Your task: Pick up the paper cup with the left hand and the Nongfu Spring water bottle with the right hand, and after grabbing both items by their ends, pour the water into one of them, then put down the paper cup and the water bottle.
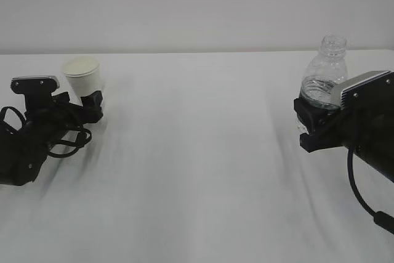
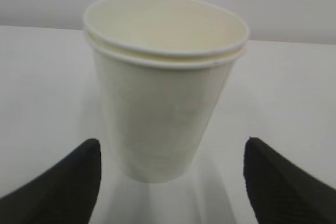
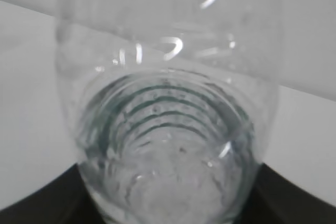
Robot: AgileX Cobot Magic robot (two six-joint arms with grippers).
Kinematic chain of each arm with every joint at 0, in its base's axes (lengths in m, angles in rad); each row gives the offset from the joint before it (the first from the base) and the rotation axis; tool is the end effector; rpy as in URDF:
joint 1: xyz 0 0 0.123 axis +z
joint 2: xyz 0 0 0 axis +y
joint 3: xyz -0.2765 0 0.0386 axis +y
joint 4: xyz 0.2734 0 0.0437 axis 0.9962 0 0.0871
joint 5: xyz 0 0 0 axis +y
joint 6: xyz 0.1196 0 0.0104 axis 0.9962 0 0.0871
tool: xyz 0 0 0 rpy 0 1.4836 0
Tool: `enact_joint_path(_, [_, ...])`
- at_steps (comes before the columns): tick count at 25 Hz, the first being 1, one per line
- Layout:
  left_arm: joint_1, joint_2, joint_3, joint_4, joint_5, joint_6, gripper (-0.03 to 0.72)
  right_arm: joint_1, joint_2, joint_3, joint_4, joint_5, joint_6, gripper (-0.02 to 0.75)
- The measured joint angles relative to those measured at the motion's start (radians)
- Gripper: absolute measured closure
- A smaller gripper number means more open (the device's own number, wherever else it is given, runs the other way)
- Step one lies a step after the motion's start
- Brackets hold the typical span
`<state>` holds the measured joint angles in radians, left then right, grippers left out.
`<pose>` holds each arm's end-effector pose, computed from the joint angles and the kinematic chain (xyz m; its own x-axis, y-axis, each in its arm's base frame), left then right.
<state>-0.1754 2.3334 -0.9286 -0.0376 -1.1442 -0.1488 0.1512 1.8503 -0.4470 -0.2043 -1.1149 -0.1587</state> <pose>0.4195 -0.0702 0.0130 -0.1910 -0.1322 -0.9727 0.1115 0.9816 -0.1553 0.3106 0.0694 0.0912 -0.1192 -0.2639 -0.9572 -0.3650 0.9082 -0.2050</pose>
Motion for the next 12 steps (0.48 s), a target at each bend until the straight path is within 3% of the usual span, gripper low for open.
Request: enact_joint_path(12, [0.0, 0.095, -0.132, 0.009, 0.0, 0.0, 0.094, 0.0, 0.0, 0.0, 0.0, 0.0, -0.001, 0.311])
